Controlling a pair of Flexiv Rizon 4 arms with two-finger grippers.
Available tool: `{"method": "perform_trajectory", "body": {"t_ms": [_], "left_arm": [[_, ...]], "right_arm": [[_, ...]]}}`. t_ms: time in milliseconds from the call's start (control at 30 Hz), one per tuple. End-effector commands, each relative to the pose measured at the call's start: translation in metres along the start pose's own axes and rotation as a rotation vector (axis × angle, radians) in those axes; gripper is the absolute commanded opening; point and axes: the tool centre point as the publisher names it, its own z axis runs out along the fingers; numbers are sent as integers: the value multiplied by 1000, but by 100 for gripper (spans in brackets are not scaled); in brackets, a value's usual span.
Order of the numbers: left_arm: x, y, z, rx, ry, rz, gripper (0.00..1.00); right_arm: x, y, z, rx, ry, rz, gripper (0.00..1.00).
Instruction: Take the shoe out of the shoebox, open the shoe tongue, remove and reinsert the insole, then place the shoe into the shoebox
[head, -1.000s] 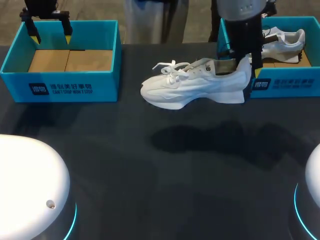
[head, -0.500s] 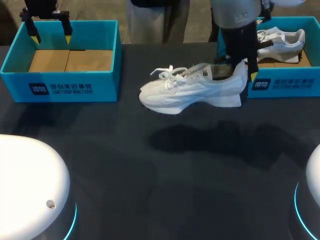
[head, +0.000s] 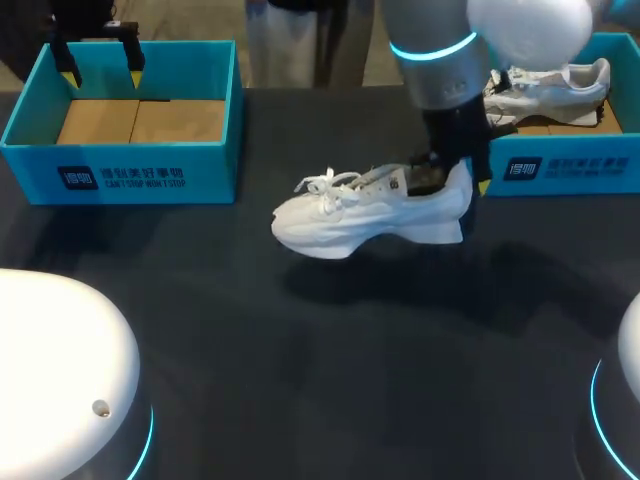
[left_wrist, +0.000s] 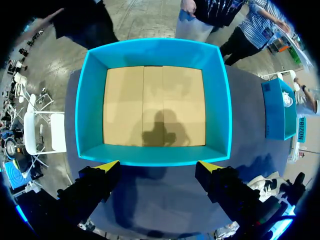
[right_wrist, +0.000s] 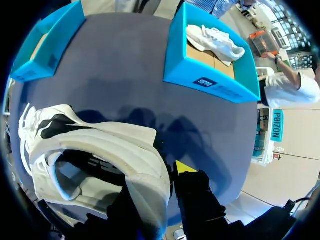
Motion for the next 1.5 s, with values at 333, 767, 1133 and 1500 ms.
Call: {"method": "perform_trajectory", "body": {"t_ms": [333, 767, 1133, 1500], "left_arm": [[0, 0, -1, -1, -1, 0, 100], [0, 0, -1, -1, -1, 0, 100], [0, 0, -1, -1, -1, 0, 100], [0, 0, -1, -1, -1, 0, 100]], "right_arm": [[25, 1, 28, 21, 5, -3, 0], [52, -5, 56, 4, 58, 11, 0], [61, -1, 75, -4, 52, 7, 0], [61, 1, 89, 6, 43, 22, 0]]}}
